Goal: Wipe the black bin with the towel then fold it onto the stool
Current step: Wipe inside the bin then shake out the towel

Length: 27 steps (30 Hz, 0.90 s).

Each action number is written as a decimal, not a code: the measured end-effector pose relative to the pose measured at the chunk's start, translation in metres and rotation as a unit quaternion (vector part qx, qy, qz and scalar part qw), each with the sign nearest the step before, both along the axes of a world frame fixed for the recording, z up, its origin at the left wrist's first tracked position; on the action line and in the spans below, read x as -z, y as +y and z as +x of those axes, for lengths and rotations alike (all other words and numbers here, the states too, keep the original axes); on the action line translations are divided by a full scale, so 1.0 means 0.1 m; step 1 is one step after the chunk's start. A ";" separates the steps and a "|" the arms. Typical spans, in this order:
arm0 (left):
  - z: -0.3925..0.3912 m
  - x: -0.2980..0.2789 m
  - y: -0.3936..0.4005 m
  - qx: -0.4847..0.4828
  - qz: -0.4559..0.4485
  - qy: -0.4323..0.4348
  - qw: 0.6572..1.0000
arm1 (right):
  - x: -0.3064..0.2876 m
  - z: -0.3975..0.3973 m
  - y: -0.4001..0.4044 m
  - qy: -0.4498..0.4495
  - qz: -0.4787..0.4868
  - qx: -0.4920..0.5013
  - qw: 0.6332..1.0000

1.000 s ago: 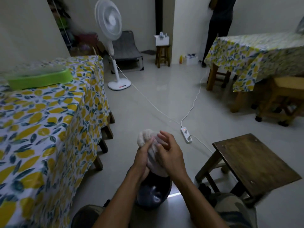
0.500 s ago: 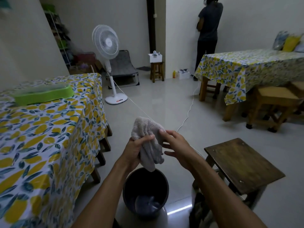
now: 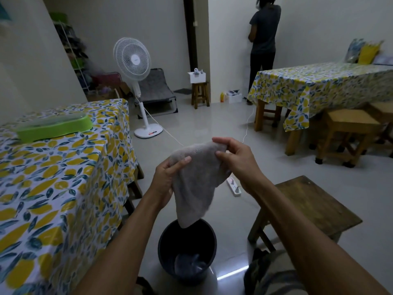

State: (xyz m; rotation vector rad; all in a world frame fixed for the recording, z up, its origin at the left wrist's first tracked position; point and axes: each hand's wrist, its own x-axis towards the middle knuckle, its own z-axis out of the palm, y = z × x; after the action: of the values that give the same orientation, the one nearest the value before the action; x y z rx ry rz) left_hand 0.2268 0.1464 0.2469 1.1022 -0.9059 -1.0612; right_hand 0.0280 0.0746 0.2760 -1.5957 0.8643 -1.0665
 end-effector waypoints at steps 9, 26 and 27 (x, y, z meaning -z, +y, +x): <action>0.00 -0.11 -0.12 -0.061 0.013 -0.126 0.990 | -0.38 -0.03 -0.05 0.093 -0.074 -0.056 0.991; -0.47 -0.27 -0.36 0.108 -0.013 -0.260 0.959 | -0.20 -0.31 -0.15 0.054 0.069 -0.129 0.988; -0.48 -0.28 -0.40 0.121 -0.003 -0.274 0.954 | -0.19 -0.35 -0.17 0.060 0.071 -0.121 0.988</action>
State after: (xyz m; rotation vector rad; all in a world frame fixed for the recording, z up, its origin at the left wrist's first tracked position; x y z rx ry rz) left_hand 0.1783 0.1067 0.2753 1.3333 -1.5145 -0.9576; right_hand -0.0074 0.0576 0.2949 -1.6096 0.7836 -0.7275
